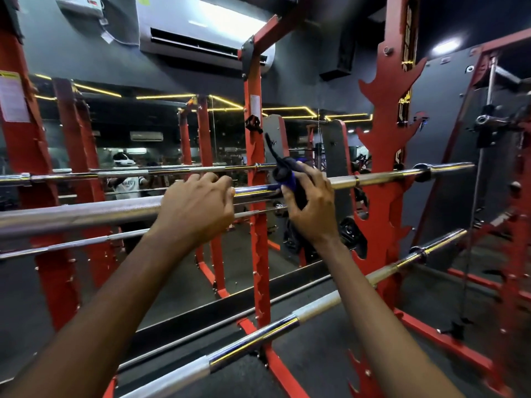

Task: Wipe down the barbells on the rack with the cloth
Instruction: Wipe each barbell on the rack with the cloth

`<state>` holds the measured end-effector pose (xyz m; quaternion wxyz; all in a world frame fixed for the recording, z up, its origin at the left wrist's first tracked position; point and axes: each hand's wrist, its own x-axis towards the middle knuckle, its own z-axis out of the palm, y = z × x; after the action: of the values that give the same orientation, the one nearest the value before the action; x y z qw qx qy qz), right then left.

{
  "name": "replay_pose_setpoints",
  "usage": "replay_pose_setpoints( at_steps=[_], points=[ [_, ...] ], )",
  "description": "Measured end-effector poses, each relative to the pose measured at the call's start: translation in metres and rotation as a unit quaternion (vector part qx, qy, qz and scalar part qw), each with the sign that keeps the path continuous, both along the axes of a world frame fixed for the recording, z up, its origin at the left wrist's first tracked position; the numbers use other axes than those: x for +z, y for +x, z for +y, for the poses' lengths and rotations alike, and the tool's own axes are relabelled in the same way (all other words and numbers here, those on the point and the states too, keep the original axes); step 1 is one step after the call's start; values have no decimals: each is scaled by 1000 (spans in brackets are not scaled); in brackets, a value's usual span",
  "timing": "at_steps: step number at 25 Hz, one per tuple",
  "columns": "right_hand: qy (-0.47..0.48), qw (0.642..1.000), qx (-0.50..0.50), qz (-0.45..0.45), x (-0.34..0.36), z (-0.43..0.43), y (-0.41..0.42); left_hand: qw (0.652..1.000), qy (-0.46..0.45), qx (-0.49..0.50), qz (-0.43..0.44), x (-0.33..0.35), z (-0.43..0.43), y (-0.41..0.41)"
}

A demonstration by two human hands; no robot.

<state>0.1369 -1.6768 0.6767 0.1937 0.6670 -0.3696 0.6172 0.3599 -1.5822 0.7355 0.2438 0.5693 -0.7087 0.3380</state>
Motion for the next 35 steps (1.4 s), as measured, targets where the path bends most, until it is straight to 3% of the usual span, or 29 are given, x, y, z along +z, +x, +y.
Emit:
replay_pose_setpoints(
  at_steps=[6,13,19,25,30,35],
  points=[
    [27,990,-31,-137,4,-16,-31,998,6,20,-62,-5,-16,-23],
    [-40,998,30,23,3,-23,-39,997,-1,30,-75,-3,-33,-52],
    [-2,995,-5,-95,9,-49,-79,998,-4,12,-60,-1,-56,-80],
    [-67,995,73,18,-4,-53,-81,997,-24,48,-50,-3,-61,-90],
    [-30,989,25,-143,0,-70,-97,996,23,-22,-80,2,-65,-104],
    [-48,998,30,-40,-15,-64,-78,993,-28,21,-109,-3,-64,-112]
  ],
)
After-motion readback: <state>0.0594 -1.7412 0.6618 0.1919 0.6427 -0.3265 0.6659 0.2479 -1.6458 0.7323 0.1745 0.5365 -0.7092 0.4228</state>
